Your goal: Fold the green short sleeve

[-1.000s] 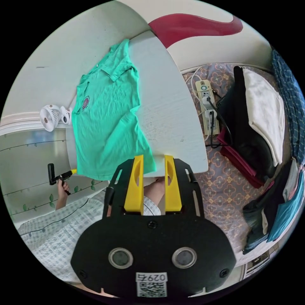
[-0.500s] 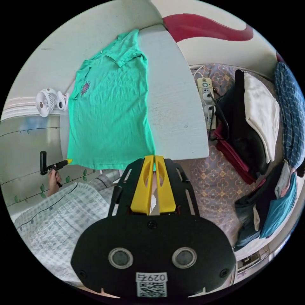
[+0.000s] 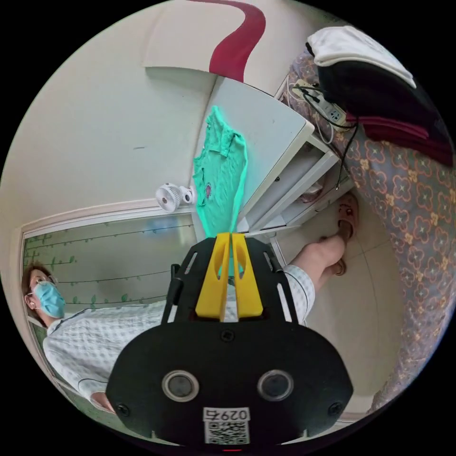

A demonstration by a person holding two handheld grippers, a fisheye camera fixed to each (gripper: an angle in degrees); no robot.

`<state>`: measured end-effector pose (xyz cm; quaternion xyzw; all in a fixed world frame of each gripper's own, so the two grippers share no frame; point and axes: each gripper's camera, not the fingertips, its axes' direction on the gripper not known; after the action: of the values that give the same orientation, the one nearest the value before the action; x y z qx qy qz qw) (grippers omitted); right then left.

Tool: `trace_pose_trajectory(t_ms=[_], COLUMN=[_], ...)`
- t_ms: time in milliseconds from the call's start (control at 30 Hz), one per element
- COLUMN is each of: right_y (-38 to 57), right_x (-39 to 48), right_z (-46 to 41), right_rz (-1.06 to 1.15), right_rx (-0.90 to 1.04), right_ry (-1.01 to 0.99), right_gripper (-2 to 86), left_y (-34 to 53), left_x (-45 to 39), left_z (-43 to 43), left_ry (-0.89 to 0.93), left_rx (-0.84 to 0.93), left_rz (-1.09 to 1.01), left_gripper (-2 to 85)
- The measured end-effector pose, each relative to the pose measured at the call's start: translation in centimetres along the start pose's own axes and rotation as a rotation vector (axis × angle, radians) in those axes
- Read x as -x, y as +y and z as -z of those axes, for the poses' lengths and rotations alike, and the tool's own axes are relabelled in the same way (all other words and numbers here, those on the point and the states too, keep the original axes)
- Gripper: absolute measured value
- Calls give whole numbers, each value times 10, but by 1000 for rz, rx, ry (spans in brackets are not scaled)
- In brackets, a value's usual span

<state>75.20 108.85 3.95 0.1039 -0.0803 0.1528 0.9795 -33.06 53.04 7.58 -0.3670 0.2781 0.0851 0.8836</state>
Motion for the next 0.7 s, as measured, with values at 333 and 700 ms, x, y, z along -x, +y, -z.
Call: trace_pose_trajectory(t_ms=[333,700], right_y=[-156,-423], right_x=[84,88], right_z=[-15,-193], right_rz=[234,108], right_rx=[86,374], right_ry=[-27,394], right_gripper=[-2,22], left_y=[-140,-432], left_x=[-140,-228], left_z=[66,-42], left_ry=[-238,-740], left_rx=[-160,134], left_rz=[-277,-85], left_gripper=[-10,24])
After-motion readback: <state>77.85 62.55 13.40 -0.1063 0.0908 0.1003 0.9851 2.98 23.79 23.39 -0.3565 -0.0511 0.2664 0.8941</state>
